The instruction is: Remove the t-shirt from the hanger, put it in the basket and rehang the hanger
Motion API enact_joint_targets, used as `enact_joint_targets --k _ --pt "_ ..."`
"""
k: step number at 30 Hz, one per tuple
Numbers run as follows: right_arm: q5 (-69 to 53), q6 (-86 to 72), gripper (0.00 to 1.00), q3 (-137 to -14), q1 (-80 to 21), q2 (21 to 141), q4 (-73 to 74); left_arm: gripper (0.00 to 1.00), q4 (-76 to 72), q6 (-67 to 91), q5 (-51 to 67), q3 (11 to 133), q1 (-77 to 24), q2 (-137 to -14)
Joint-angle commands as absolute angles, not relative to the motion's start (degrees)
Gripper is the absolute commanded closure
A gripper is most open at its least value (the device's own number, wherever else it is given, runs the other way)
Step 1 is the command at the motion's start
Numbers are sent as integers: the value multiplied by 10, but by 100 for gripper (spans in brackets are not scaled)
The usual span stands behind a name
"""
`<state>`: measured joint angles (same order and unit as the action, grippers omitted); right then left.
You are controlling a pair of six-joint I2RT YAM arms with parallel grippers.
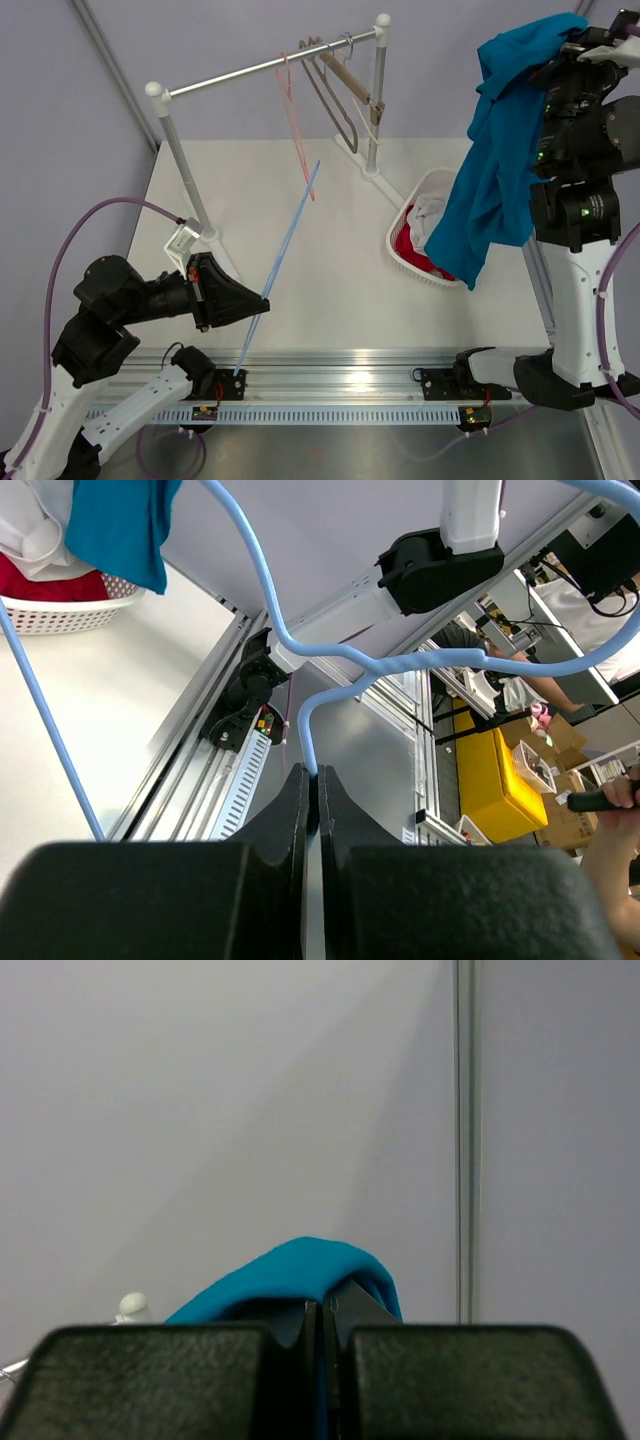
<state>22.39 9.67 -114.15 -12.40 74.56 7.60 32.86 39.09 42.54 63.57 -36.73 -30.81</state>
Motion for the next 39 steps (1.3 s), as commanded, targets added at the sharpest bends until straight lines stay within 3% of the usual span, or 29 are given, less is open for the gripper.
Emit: enact_joint_targets --k 1,3,12,18,23,25,29,32,33,34,35,39 --pt "230 111 100 -1091 -120 786 67 100 287 391 408 637 -366 -306" --pt "233 91 100 -1054 -114 777 44 100 287 390 403 637 -366 -306" --pt "217 -60 100 -662 -98 667 -68 100 272 384 387 622 -366 -318" --pt "226 -284 100 -430 -99 573 -54 100 251 401 341 617 -366 -338" --pt "228 -398 100 -320 -99 530 -14 100 210 435 298 604 -365 -350" --pt "248 -449 87 -270 -99 505 -4 100 185 464 271 581 -365 -345" --pt "292 -497 84 -209 -99 407 29 100 162 486 229 555 -365 -356" --pt "313 -474 63 -209 -98 310 73 100 155 499 194 555 -363 -375" --pt "309 -464 48 -220 -99 290 85 100 150 511 185 553 -362 -387" --pt "287 -441 15 -228 -98 276 89 100 136 514 168 547 -362 -391" --pt "265 -432 4 -239 -99 267 97 100 131 518 160 545 -361 -395" --pt "133 -412 1 -294 -100 278 160 100 100 558 161 546 -321 -431"
